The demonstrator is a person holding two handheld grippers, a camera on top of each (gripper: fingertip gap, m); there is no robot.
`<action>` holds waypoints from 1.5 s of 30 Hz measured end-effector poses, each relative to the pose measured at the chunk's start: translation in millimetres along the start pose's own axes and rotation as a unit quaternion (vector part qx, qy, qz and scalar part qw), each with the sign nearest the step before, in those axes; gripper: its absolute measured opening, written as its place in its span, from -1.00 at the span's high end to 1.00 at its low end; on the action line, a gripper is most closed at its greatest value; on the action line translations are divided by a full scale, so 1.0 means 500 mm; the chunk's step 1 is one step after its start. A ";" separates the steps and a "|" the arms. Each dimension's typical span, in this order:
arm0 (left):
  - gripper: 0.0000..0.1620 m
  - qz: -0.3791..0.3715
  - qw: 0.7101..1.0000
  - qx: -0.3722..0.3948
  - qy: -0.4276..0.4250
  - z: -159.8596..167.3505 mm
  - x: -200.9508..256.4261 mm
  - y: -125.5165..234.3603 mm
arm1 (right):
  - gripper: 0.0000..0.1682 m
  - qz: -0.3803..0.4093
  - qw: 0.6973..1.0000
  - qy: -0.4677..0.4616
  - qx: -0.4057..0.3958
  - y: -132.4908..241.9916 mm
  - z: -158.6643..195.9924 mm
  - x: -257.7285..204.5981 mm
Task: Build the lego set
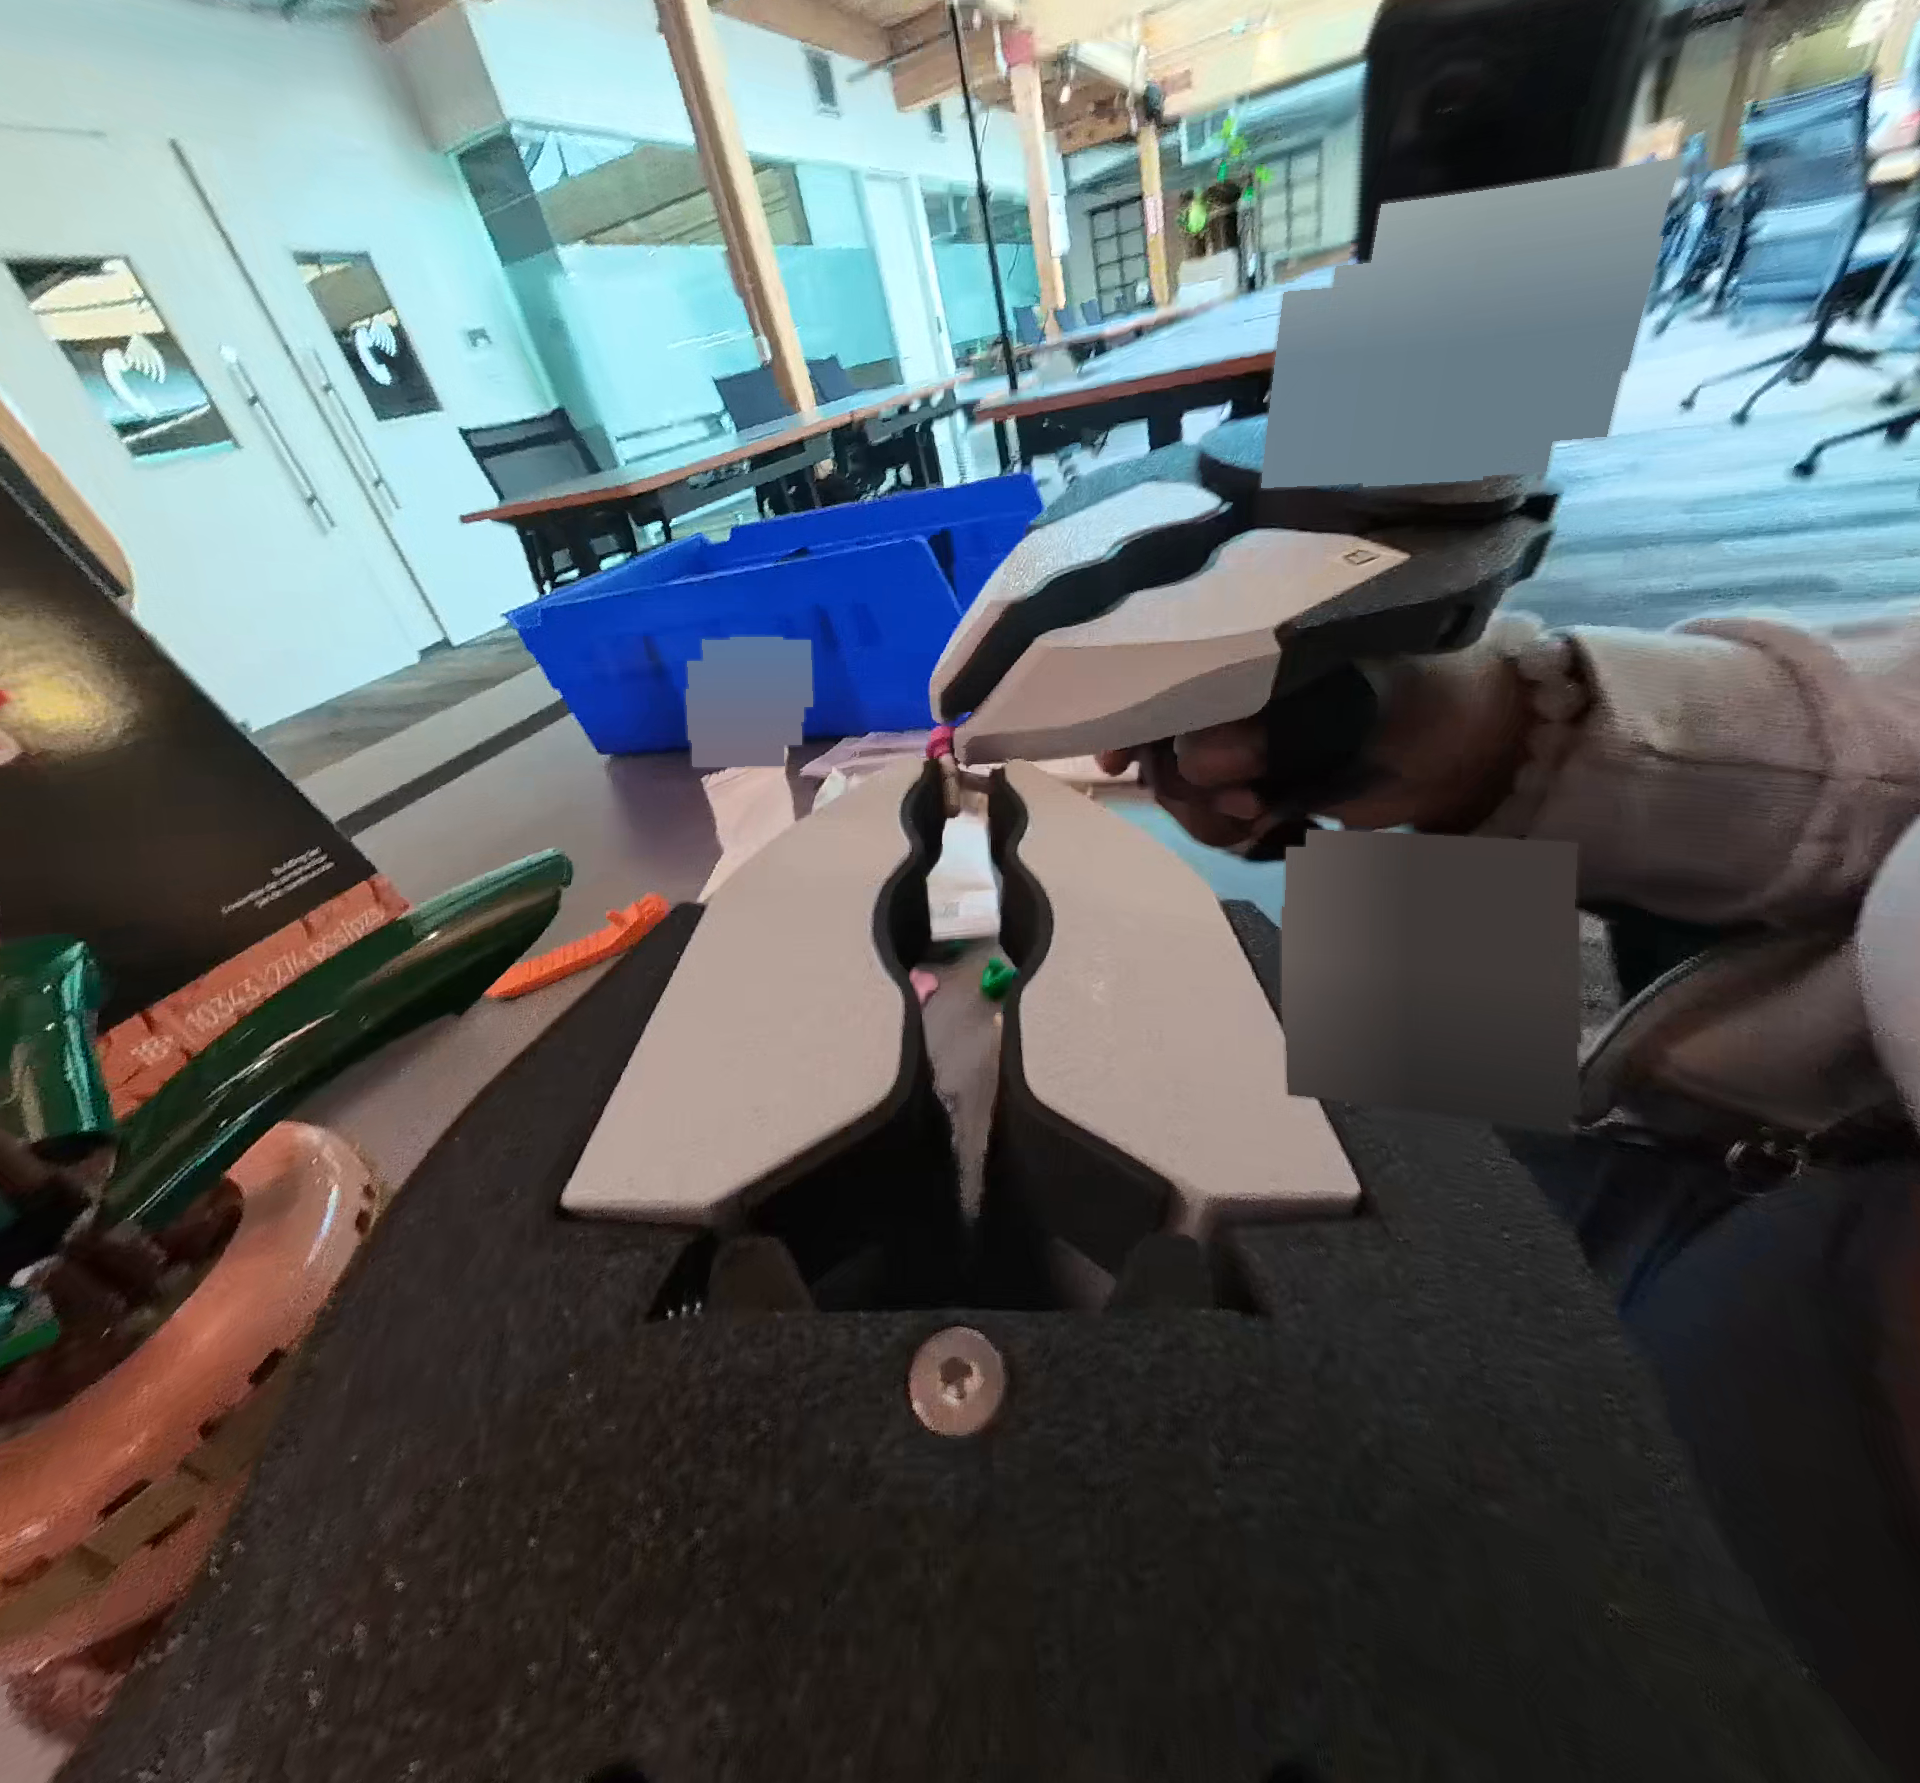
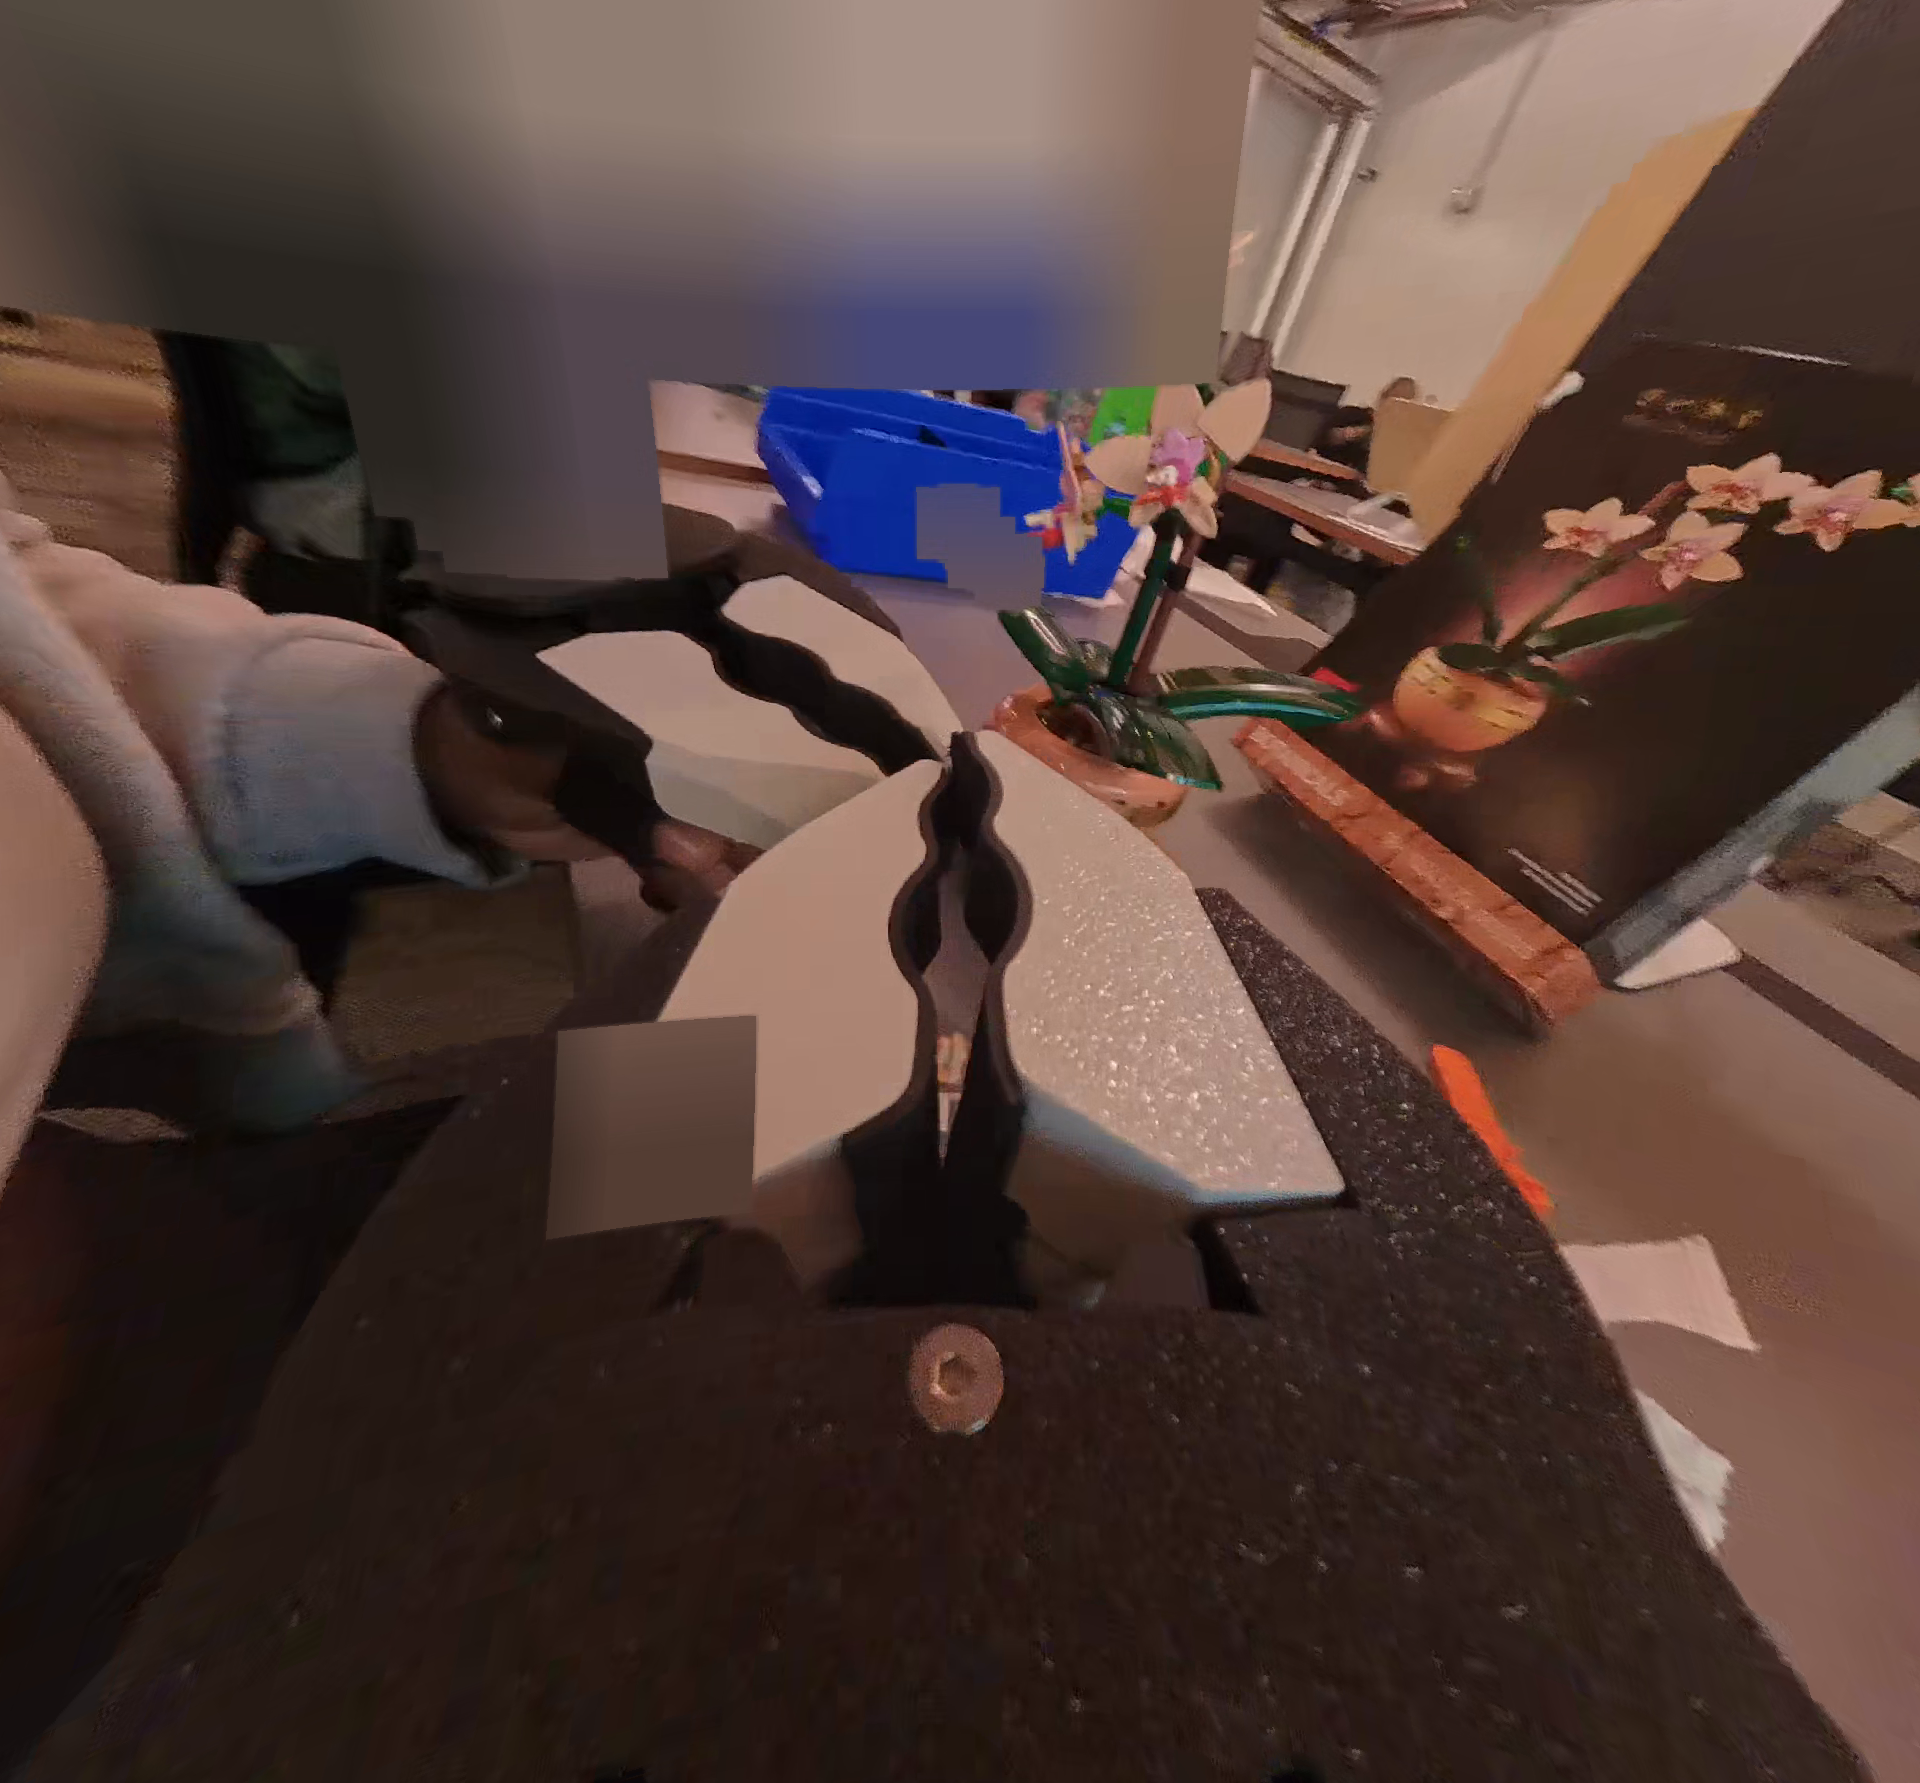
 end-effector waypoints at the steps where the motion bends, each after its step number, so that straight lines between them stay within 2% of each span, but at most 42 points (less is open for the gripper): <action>1: 0.91 -0.007 1.000 -0.014 -0.006 0.006 -0.002 -0.002 | 1.00 0.012 1.000 0.014 -0.016 -0.001 0.006 0.000; 4: 0.91 -0.025 0.999 -0.039 -0.019 0.023 -0.005 -0.002 | 1.00 0.034 0.994 0.080 -0.066 -0.007 0.017 -0.005; 10: 0.93 -0.030 0.993 -0.089 -0.065 0.041 -0.009 -0.002 | 1.00 0.082 0.983 0.104 -0.124 -0.025 0.041 0.000; 11: 1.00 -0.010 0.995 -0.076 -0.070 0.036 0.005 -0.001 | 1.00 0.156 0.962 0.139 -0.173 -0.016 0.049 0.024; 12: 1.00 -0.014 0.994 -0.075 -0.079 0.034 0.014 -0.001 | 1.00 0.185 0.941 0.166 -0.229 0.001 0.068 0.052; 13: 1.00 -0.027 0.990 -0.094 -0.102 0.041 0.009 -0.001 | 1.00 0.157 0.960 0.096 -0.212 0.011 0.074 0.060; 14: 0.99 -0.033 0.987 -0.108 -0.112 0.047 -0.005 0.000 | 1.00 0.118 0.981 -0.002 -0.153 0.009 0.059 0.053; 15: 0.99 -0.033 0.989 -0.105 -0.094 0.046 -0.019 0.003 | 1.00 0.105 0.985 -0.051 -0.131 0.007 0.049 0.050; 17: 0.99 -0.045 0.991 -0.102 -0.072 0.045 -0.037 0.008 | 1.00 0.121 0.973 -0.032 -0.194 0.013 0.062 0.065; 18: 0.99 -0.051 0.991 -0.099 -0.075 0.045 -0.040 0.010 | 1.00 0.119 0.973 -0.034 -0.197 0.015 0.066 0.067; 21: 0.99 -0.054 0.988 -0.096 -0.103 0.046 -0.036 0.010 | 0.99 0.067 0.976 -0.144 -0.149 0.010 0.068 0.056; 22: 0.99 -0.052 0.988 -0.095 -0.114 0.046 -0.033 0.010 | 0.81 0.056 0.972 -0.183 -0.140 0.007 0.070 0.054; 24: 0.99 -0.050 0.985 -0.096 -0.134 0.048 -0.028 0.009 | 0.77 0.039 0.964 -0.238 -0.116 0.001 0.067 0.050; 26: 0.99 -0.043 0.983 -0.096 -0.151 0.049 -0.022 0.008 | 0.82 0.034 0.959 -0.265 -0.093 -0.003 0.064 0.045; 33: 0.99 -0.011 0.980 -0.073 -0.185 0.048 -0.005 0.011 | 0.88 0.003 0.948 -0.302 -0.105 -0.006 0.076 0.045; 38: 0.99 0.022 0.978 -0.064 -0.198 0.050 0.000 0.015 | 0.97 -0.029 0.957 -0.265 -0.117 0.001 0.072 0.040; 42: 0.99 0.029 0.975 -0.072 -0.210 0.053 0.004 0.014 | 1.00 -0.004 0.980 -0.133 -0.148 0.000 0.059 0.020; 45: 0.99 0.026 0.976 -0.077 -0.203 0.053 0.002 0.013 | 1.00 0.026 0.983 -0.027 -0.177 -0.007 0.050 0.004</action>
Point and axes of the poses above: each gripper's, where its closed fingertips meet, y back along the fingers, z out of its underside, x = y × z across the jaws, the point moved 9 cm from there along y, back along the fingers, and after that the axes turned 13 degrees about x, right-handed, at the moved point
